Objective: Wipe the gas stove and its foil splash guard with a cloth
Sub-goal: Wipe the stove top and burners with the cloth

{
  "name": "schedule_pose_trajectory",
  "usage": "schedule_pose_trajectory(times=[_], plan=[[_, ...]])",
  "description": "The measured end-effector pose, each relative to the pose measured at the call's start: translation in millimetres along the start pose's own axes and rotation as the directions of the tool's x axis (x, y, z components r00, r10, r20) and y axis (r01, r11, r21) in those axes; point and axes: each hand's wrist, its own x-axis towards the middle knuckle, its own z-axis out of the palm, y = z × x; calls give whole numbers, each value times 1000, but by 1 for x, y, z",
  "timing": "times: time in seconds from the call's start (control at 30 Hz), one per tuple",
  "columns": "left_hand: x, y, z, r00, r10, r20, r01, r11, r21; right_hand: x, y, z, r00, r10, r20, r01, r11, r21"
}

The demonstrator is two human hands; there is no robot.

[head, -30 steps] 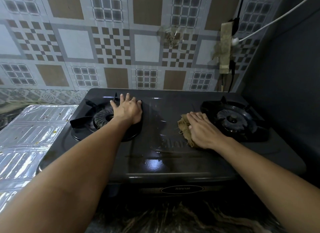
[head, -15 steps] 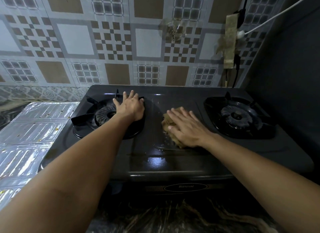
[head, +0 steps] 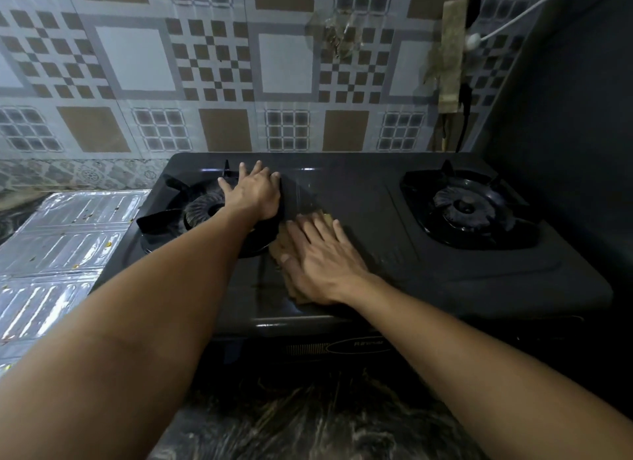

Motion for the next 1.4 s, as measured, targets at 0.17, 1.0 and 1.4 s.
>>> schedule_pose_trajectory(times=[0.17, 1.0, 1.4], plan=[[-3, 4, -6, 1000, 10, -5, -10, 999, 49, -46, 35, -3, 992, 125, -5, -125, 992, -5], [-80, 111, -6, 856, 435, 278, -477, 873, 102, -179, 135, 3, 875, 418, -245, -442, 896, -50], [-100, 172, 5, 844, 496, 205, -522, 847, 100, -173, 122, 7, 941, 191, -280, -226, 969, -98]])
